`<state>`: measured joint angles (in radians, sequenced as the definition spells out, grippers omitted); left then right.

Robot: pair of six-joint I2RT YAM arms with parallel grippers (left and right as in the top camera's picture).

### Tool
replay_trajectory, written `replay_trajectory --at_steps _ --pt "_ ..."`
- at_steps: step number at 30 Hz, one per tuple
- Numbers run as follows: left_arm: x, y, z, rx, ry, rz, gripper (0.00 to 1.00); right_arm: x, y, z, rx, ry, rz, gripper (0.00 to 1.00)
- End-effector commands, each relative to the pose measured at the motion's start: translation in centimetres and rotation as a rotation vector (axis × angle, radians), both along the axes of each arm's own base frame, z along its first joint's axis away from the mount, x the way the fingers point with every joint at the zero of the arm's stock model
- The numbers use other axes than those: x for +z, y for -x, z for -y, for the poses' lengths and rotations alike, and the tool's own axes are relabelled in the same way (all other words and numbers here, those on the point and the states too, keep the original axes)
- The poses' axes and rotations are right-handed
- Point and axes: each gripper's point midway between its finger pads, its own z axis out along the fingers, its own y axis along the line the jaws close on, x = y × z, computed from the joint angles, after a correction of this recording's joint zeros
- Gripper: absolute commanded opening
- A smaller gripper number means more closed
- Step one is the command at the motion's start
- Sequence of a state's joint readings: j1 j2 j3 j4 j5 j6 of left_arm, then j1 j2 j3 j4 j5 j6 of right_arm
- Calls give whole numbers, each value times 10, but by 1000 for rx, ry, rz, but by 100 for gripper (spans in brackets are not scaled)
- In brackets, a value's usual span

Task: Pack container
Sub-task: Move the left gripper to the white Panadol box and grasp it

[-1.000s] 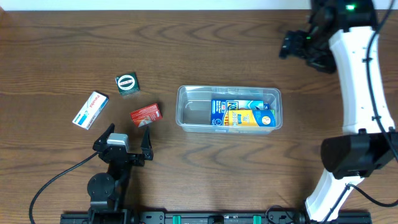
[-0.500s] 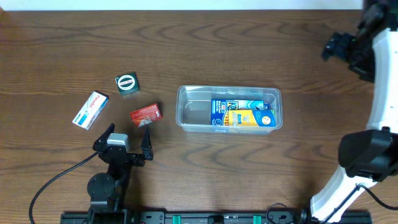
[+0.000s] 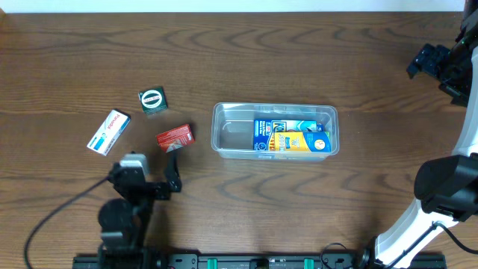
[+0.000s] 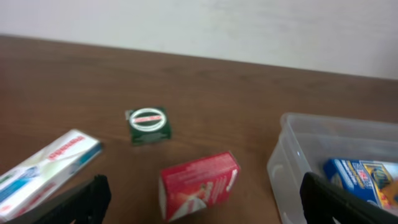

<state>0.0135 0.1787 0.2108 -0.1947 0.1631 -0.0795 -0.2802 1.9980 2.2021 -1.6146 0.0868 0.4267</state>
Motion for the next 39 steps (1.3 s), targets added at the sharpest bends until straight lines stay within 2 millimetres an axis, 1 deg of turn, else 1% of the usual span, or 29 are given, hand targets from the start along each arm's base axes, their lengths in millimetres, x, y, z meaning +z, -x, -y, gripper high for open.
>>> replay_trajectory --at_steps 1,3,5,9,11,12,15,16,17,20,22,24,27,29,32,36,39 --pt "42 -10 -14 71 30 -45 98 3 0 6 2 18 4 99" --pt "48 -21 -23 103 35 -165 98 3 0 6 2 18 3 99" --pt "49 -33 -31 130 44 -291 98 3 0 6 2 18 4 99" --pt "41 -55 -41 154 65 -549 98 3 0 6 2 18 4 99" --pt "31 -61 -42 154 72 -666 98 3 0 6 2 18 4 99" --pt "23 -63 -42 154 75 -737 98 3 0 6 2 18 3 99" --pt "-4 -67 -46 128 25 -852 98 3 0 6 2 18 4 99" --pt "-14 -69 -52 123 -31 -886 98 3 0 6 2 18 4 99" --pt "-27 -68 -63 125 -125 -934 98 3 0 6 2 18 3 99" --pt "-45 -68 -84 162 -260 -1008 98 3 0 6 2 18 4 99" --pt "-56 -69 -94 158 -336 -1049 98 3 0 6 2 18 4 99" --pt "-64 -73 -98 127 -374 -1067 98 3 0 6 2 18 4 99" --pt "-73 -82 -106 97 -404 -1061 98 3 0 6 2 18 4 99" --pt "-77 -89 -108 34 -435 -1046 98 3 0 6 2 18 4 99" --pt "-78 -96 -113 -68 -511 -1013 98 3 0 6 2 18 4 99" --pt "-74 -104 -129 -83 -570 -973 98 3 0 6 2 18 4 99" --pt "-74 -104 -138 -110 -583 -956 98 3 0 6 2 18 4 99"
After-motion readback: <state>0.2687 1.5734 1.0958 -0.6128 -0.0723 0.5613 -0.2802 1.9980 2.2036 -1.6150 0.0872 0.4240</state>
